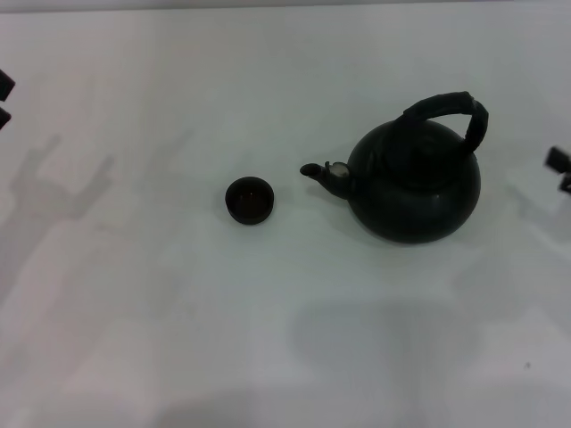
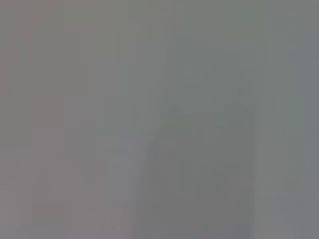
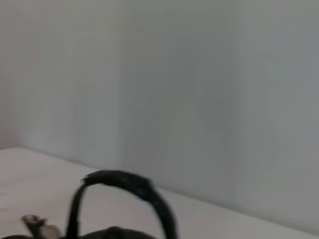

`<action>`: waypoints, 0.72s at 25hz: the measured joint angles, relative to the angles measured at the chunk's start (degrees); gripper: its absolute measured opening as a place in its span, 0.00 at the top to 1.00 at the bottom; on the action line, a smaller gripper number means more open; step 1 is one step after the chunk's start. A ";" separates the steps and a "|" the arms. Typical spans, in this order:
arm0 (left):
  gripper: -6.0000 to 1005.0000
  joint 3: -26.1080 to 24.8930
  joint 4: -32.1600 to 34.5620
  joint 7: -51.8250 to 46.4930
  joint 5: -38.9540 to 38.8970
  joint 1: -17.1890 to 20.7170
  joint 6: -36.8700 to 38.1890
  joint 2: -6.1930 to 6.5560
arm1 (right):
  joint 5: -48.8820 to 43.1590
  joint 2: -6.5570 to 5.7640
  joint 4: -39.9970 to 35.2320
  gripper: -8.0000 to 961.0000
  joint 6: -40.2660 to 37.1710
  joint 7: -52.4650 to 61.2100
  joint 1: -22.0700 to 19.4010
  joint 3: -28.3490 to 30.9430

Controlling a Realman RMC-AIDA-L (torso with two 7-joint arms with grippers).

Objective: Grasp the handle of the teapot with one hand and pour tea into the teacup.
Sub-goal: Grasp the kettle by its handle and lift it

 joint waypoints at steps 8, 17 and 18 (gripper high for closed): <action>0.12 -0.01 -1.56 0.19 -0.04 -1.60 -0.04 0.06 | 0.10 0.16 4.51 0.11 -1.41 -0.17 4.11 -2.82; 0.12 -0.04 -1.66 0.30 0.10 -1.76 0.09 0.09 | 0.40 0.42 9.78 0.11 -1.77 -0.35 9.46 -3.26; 0.12 -0.04 -1.66 0.31 0.10 -1.76 0.16 0.09 | 0.40 0.48 9.93 0.11 -1.77 -0.37 9.77 -3.49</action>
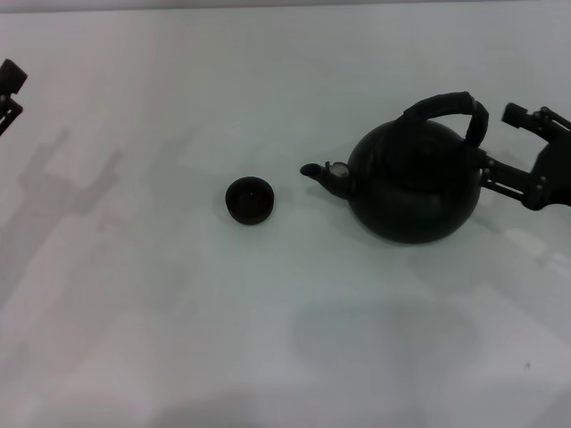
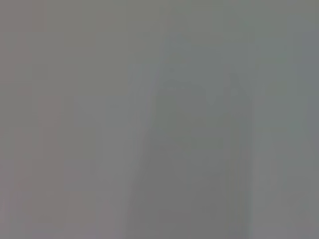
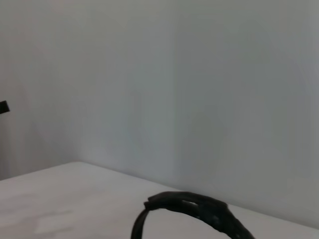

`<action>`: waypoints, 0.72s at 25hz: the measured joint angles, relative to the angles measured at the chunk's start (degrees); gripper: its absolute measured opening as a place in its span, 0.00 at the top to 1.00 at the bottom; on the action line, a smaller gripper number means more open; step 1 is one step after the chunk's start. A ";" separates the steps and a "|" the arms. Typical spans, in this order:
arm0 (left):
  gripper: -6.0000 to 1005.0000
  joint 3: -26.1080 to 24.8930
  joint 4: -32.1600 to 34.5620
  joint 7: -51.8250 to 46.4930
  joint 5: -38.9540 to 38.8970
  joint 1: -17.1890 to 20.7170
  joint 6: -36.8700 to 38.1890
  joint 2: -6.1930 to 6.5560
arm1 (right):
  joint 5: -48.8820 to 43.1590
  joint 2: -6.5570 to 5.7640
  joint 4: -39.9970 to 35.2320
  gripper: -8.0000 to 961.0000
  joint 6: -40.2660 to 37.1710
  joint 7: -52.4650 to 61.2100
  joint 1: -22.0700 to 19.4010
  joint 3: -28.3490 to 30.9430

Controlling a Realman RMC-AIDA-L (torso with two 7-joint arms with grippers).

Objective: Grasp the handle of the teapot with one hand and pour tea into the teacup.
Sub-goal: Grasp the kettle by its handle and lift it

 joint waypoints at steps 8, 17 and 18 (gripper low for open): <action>0.12 -0.22 0.00 0.05 -0.04 -0.17 0.14 0.00 | 0.65 0.25 2.74 0.12 0.50 -0.09 2.68 -0.86; 0.12 -0.23 -0.18 0.15 0.24 0.44 0.95 0.09 | 0.73 0.28 4.65 0.12 0.82 -0.11 4.88 -0.73; 0.12 -0.25 -0.18 0.15 0.24 0.50 0.96 0.09 | 0.73 0.28 4.65 0.12 0.96 -0.11 4.98 -0.71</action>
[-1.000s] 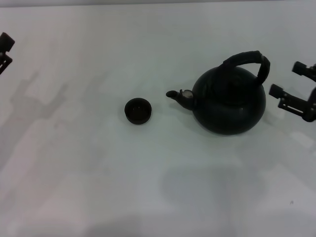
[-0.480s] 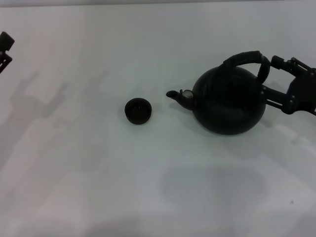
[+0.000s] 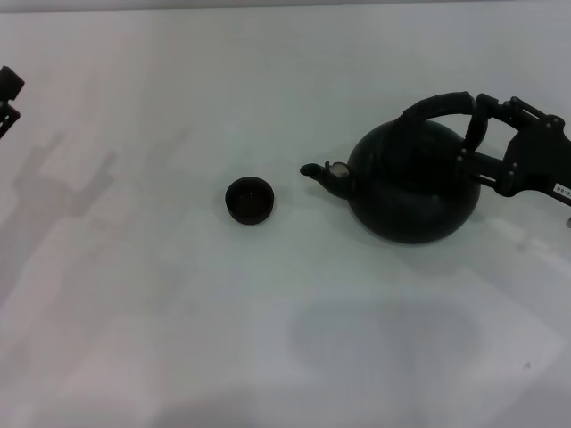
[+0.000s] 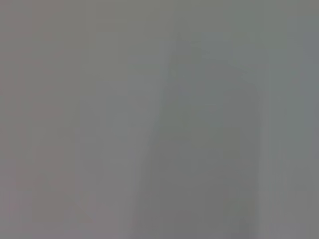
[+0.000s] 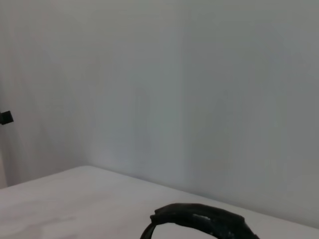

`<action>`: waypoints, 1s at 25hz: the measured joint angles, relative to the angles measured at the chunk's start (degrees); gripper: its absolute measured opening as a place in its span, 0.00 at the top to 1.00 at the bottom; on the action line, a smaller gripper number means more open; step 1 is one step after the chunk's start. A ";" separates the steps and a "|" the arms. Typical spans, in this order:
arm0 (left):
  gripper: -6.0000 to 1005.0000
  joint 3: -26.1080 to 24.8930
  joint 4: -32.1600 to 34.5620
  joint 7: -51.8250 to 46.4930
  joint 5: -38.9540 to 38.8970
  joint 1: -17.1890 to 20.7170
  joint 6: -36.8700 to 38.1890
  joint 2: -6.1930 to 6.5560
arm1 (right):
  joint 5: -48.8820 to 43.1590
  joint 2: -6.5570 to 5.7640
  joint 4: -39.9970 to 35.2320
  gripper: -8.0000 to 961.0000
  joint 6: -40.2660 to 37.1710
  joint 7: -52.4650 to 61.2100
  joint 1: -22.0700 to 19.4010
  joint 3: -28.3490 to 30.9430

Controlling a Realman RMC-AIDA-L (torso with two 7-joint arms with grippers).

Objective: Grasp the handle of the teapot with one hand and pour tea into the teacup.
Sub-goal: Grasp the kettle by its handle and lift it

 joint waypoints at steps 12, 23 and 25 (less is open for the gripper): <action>0.12 -0.10 -0.63 0.02 -0.30 0.00 0.11 0.00 | 0.05 0.00 0.05 0.17 3.68 0.00 0.71 -0.71; 0.12 -0.10 -0.61 0.02 -0.32 -0.50 0.11 -0.09 | 0.76 -0.51 0.14 0.47 5.74 0.00 0.33 -0.07; 0.12 -0.09 -0.61 0.01 -0.32 -0.73 0.11 -0.14 | 0.81 -0.58 0.13 0.54 5.81 0.00 0.02 0.20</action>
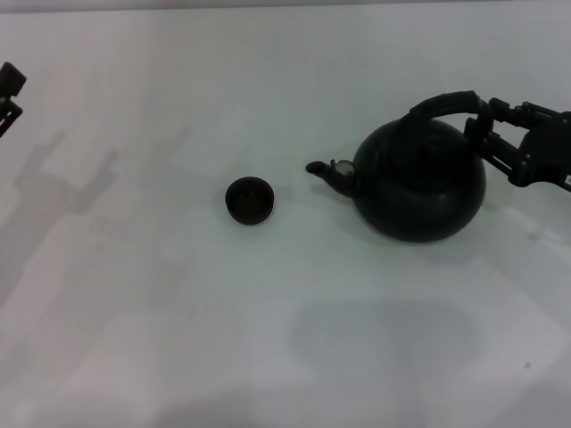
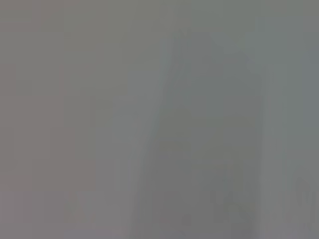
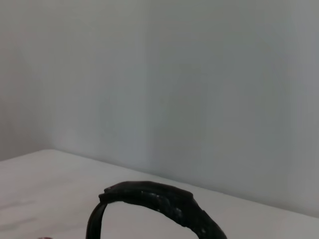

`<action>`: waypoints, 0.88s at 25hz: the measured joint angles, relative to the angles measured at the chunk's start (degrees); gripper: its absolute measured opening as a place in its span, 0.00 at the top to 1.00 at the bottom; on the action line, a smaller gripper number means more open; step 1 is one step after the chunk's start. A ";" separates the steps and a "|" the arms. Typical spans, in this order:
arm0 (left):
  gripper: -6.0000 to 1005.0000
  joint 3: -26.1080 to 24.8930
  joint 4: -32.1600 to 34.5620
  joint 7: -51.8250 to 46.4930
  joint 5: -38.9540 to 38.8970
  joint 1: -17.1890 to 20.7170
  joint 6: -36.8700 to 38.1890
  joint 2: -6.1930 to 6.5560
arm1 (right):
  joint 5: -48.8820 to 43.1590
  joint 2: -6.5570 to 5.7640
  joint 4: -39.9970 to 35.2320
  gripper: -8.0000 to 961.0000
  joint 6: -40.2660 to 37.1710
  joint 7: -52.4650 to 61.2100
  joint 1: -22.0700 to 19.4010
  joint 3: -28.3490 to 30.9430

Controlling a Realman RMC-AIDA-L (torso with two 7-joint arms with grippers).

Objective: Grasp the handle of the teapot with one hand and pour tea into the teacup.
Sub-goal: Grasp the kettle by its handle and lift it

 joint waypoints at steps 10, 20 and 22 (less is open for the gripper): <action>0.12 0.21 0.00 -0.27 0.00 -0.55 -0.54 -0.04 | 0.07 -0.04 -0.07 0.59 0.10 0.00 -0.59 0.25; 0.12 0.17 -0.05 -0.32 -0.07 -0.41 -0.62 -0.13 | 0.61 0.31 -0.44 0.71 -1.26 -2.03 -1.44 0.35; 0.12 0.10 -0.08 -0.34 -0.09 -0.41 -0.62 -0.13 | 0.99 0.34 -0.42 0.76 -1.77 -2.20 -1.43 0.30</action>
